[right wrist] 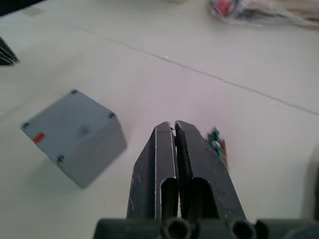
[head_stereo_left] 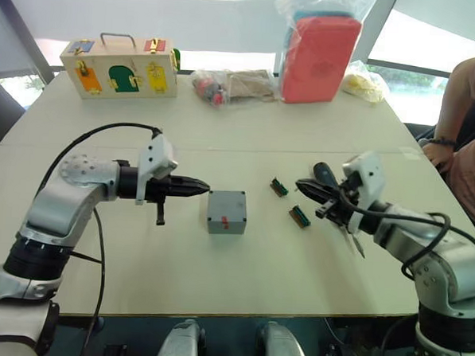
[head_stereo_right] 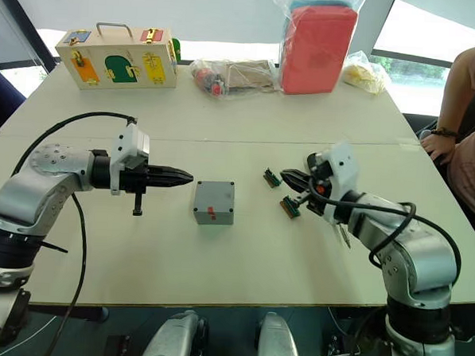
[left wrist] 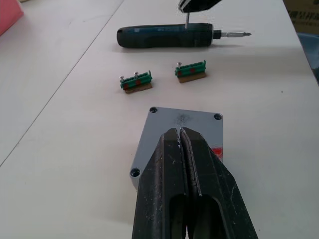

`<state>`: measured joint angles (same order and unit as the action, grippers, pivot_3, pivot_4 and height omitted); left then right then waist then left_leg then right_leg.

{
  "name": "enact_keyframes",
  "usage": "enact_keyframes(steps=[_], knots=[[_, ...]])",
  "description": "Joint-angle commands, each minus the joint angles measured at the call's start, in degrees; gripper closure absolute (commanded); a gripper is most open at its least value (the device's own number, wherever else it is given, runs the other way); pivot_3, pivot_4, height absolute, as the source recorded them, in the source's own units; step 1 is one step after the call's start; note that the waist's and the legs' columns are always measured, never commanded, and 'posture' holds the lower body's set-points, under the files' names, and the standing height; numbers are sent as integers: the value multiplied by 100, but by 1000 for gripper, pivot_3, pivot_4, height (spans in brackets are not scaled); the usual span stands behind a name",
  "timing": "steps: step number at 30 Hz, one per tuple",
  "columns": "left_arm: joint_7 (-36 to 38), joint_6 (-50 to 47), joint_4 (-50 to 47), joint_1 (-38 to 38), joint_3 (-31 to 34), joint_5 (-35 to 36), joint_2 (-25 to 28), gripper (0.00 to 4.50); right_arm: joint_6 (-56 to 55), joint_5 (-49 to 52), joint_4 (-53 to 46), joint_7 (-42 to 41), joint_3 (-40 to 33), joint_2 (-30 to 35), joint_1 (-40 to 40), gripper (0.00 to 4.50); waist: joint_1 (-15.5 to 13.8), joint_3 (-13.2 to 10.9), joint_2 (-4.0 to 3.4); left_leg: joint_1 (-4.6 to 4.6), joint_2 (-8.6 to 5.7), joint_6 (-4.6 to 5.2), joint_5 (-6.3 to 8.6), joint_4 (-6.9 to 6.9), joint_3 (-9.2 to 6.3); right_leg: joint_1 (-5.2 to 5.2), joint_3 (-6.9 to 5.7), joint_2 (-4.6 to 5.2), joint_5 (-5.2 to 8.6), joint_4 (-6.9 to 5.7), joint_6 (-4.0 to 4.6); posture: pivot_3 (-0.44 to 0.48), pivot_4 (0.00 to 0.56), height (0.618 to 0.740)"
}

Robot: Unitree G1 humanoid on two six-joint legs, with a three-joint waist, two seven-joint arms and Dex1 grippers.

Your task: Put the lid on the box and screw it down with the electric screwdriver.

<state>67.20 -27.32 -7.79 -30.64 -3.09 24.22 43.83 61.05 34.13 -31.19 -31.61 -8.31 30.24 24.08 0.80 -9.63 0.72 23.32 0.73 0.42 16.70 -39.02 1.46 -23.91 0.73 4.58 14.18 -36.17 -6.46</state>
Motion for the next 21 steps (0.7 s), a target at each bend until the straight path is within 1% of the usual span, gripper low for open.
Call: enact_keyframes(steps=[1, 7, 10, 21], knots=[[-43, 24, -139, 58, 240, 47, 133, 4500, 37, 63, 143, 54, 521, -206, 482, 4444, -1, 0, 0, 1, 0, 0, 0, 0, 1, -2, 0, 1, 0, 0, 0, 0, 150, 730], [-162, -83, -340, 229, 355, 123, 233, 4500, -366, -318, 970, -106, 1407, -411, 1055, 4444, -10, 0, 0, 7, -1, -1, -1, -3, 4, -6, 2, 8, -1, -2, 0, 0, 150, 730], [-220, -151, -462, 311, 414, 152, 249, 4500, -728, -553, 1340, -268, 1675, -408, 1178, 4444, -7, 0, 0, 8, -3, -1, 0, -2, 5, -8, 3, 8, -1, -1, 0, 0, 150, 730], [-343, -236, -652, 475, 442, 211, 268, 4500, -1234, -934, 1978, -536, 1949, -488, 1356, 4444, -1, 0, 0, 9, -3, -1, -1, -2, 5, -14, 2, 4, -2, -5, -1, 0, 150, 730]])
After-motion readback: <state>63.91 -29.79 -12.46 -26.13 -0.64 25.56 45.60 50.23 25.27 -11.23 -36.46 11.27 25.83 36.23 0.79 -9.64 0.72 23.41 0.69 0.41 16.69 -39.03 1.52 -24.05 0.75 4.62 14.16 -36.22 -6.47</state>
